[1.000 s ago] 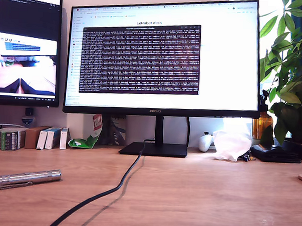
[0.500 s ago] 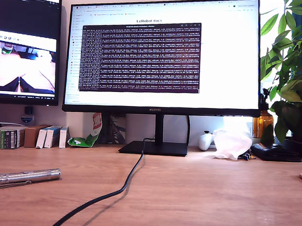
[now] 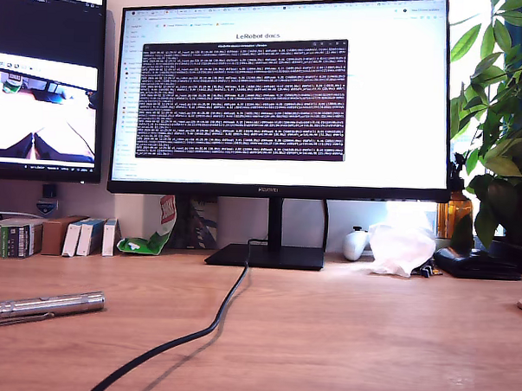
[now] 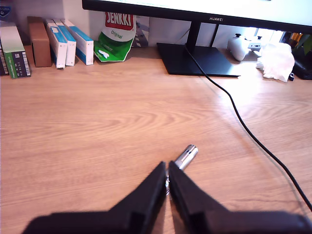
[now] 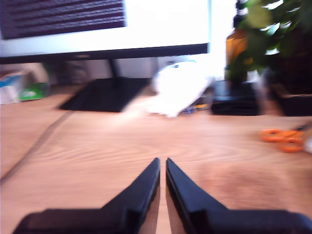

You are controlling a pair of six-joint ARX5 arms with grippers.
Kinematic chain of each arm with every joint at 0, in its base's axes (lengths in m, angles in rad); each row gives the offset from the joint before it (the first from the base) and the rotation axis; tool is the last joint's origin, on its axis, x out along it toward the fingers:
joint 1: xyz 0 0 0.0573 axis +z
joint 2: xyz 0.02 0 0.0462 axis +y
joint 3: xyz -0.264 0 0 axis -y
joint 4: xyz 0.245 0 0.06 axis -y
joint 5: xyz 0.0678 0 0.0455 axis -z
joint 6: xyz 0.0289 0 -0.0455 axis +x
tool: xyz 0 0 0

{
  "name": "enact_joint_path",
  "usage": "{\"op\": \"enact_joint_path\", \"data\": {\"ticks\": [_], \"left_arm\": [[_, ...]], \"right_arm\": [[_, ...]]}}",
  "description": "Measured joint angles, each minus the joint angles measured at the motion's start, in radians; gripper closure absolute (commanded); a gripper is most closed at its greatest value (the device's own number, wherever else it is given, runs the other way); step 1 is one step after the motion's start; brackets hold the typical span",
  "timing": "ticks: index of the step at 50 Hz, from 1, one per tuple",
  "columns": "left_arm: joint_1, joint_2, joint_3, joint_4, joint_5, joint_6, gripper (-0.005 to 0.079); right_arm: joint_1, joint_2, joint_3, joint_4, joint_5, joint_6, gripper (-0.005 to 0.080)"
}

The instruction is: Pick the metallic laser pointer with your right arm, pass it to your left arm, then place it down to the left side of the table

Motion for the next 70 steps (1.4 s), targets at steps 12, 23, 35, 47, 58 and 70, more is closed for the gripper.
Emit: {"op": "enact_joint_path", "data": {"ticks": [12,23,35,47,58,70], "left_arm": [[0.0,0.0,0.0,0.0,0.0,0.0,0.0761],[0.0,0.0,0.0,0.0,0.0,0.0,0.0761],[0.0,0.0,0.0,0.0,0.0,0.0,0.0761],[0.0,0.0,0.0,0.0,0.0,0.0,0.0761],[0.0,0.0,0.0,0.0,-0.001,0.0,0.0762],[-0.005,0.0,0.0,-0.003,-0.238,0.047,0.0762]], "right_arm": [[-0.146,0.0,0.0,-0.005,-0.026,-0.106,0.0762],[-0.221,0.0,0.0,-0.005,-0.026,-0.128,0.0762],[-0.248,0.0,0.0,-0.004,-0.026,-0.128,0.0762],[-0.248,0.0,0.0,-0.004,-0.026,-0.128,0.0762],[-0.248,0.0,0.0,-0.004,-0.026,-0.128,0.0762],[-0.248,0.0,0.0,-0.004,-0.026,-0.128,0.0762]]}}
